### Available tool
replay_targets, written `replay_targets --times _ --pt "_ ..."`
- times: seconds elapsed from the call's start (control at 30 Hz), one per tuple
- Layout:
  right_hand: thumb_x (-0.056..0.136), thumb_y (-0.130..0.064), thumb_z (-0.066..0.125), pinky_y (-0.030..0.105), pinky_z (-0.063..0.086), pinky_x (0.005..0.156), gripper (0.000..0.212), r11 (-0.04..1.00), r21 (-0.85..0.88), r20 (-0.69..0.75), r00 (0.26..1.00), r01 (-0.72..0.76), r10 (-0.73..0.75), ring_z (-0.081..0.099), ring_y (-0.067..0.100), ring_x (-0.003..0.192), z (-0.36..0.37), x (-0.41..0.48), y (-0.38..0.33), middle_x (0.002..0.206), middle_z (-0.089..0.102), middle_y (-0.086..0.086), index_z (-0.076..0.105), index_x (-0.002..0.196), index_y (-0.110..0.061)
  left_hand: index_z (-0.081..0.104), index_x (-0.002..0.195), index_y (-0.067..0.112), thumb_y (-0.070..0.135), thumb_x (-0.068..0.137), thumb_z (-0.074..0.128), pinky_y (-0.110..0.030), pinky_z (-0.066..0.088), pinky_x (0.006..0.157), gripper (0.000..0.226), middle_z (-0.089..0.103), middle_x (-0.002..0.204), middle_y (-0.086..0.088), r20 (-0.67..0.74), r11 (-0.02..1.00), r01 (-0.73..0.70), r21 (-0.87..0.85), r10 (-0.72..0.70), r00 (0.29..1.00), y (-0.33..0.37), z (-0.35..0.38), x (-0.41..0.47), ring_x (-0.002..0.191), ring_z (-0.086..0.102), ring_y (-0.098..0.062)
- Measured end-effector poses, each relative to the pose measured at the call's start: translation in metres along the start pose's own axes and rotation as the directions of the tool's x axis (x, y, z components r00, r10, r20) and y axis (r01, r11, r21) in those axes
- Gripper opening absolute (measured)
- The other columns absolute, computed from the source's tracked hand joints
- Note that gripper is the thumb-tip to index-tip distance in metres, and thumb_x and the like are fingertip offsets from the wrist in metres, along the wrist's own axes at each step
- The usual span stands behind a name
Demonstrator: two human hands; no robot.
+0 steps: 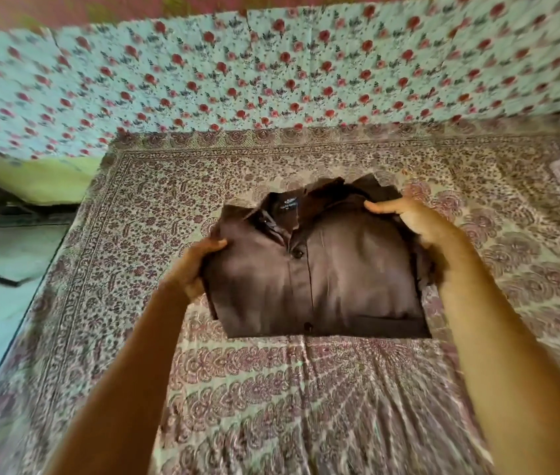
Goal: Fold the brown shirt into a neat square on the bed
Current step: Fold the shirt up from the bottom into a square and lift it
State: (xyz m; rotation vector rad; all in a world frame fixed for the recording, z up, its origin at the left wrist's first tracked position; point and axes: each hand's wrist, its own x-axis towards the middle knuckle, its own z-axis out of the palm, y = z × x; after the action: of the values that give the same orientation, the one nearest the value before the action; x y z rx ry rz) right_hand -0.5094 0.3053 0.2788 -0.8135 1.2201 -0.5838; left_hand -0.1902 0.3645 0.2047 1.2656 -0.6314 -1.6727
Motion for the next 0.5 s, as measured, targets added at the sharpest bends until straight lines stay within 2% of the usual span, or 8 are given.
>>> replay_targets --times 0.1,0.17,0.23,0.3,0.33,0.4,0.43,0.5 --pt "0.082 -0.022 0.066 0.037 0.051 0.077 0.012 0.997 -0.079 -0.100 0.995 -0.024 0.016 0.068 0.020 0.058 0.001 -0.007 0.016 0.069 0.072 0.006 0.068 0.080 -0.011 0.066 0.096 0.017 0.000 0.086 0.052 -0.026 0.058 0.064 0.024 0.074 0.079 0.000 -0.093 0.978 -0.122 0.171 0.139 0.986 0.021 -0.001 -0.023 0.070 0.069 -0.014" --pt "0.085 -0.017 0.065 0.042 0.052 0.082 0.007 0.989 -0.080 -0.190 0.972 0.122 -0.136 0.068 0.024 0.077 0.009 -0.007 0.028 0.096 0.071 0.013 0.066 0.091 -0.015 0.060 0.108 0.020 0.001 0.090 0.052 -0.025 0.058 0.066 0.027 0.072 0.086 0.002 -0.182 0.948 -0.210 0.237 0.256 0.949 0.031 0.002 -0.041 0.075 0.069 -0.014" --pt "0.089 -0.014 0.061 0.034 0.051 0.082 0.026 0.945 -0.165 -0.261 0.912 0.282 -0.317 0.060 0.022 0.098 0.025 -0.016 0.039 0.120 0.060 0.008 0.058 0.114 -0.019 0.056 0.118 0.020 0.007 0.092 0.053 -0.029 0.058 0.072 0.029 0.068 0.096 0.000 -0.227 0.900 -0.282 0.333 0.367 0.902 0.038 0.003 -0.059 0.085 0.066 -0.019" --pt "0.092 -0.013 0.056 0.025 0.048 0.086 0.049 0.867 -0.267 -0.323 0.808 0.421 -0.493 0.050 0.015 0.114 0.044 -0.028 0.048 0.134 0.045 -0.003 0.039 0.136 -0.023 0.054 0.123 0.020 0.013 0.093 0.054 -0.036 0.054 0.083 0.031 0.064 0.105 -0.001 -0.257 0.834 -0.325 0.446 0.467 0.846 0.041 0.003 -0.074 0.097 0.062 -0.023" --pt "0.092 -0.012 0.055 0.026 0.045 0.094 0.052 0.813 -0.306 -0.326 0.748 0.495 -0.578 0.046 0.014 0.121 0.053 -0.035 0.051 0.139 0.040 -0.004 0.035 0.138 -0.025 0.051 0.129 0.018 0.015 0.094 0.054 -0.034 0.051 0.085 0.035 0.061 0.110 0.000 -0.287 0.796 -0.336 0.504 0.521 0.804 0.043 0.002 -0.084 0.101 0.060 -0.022" --pt "0.092 -0.007 0.054 0.033 0.040 0.105 0.043 0.724 -0.346 -0.295 0.663 0.597 -0.688 0.044 0.014 0.125 0.069 -0.051 0.056 0.134 0.046 -0.006 0.046 0.130 -0.025 0.042 0.136 0.016 0.014 0.094 0.053 -0.026 0.049 0.078 0.043 0.056 0.113 0.002 -0.343 0.744 -0.358 0.564 0.606 0.718 0.045 0.001 -0.106 0.098 0.058 -0.012" --pt "0.092 -0.005 0.052 0.033 0.040 0.105 0.035 0.697 -0.354 -0.271 0.645 0.623 -0.715 0.047 0.015 0.123 0.076 -0.058 0.057 0.127 0.051 -0.006 0.053 0.122 -0.024 0.040 0.136 0.016 0.011 0.094 0.053 -0.022 0.050 0.072 0.044 0.059 0.109 0.002 -0.340 0.723 -0.396 0.566 0.642 0.687 0.047 0.000 -0.117 0.089 0.061 -0.005" --pt "0.094 -0.003 0.048 0.026 0.045 0.095 0.029 0.704 -0.324 -0.233 0.668 0.632 -0.707 0.056 0.017 0.113 0.090 -0.072 0.059 0.112 0.060 -0.007 0.061 0.112 -0.022 0.040 0.128 0.016 0.002 0.093 0.050 -0.018 0.052 0.061 0.039 0.062 0.095 0.007 -0.322 0.681 -0.463 0.567 0.701 0.636 0.048 -0.007 -0.137 0.071 0.062 0.005"
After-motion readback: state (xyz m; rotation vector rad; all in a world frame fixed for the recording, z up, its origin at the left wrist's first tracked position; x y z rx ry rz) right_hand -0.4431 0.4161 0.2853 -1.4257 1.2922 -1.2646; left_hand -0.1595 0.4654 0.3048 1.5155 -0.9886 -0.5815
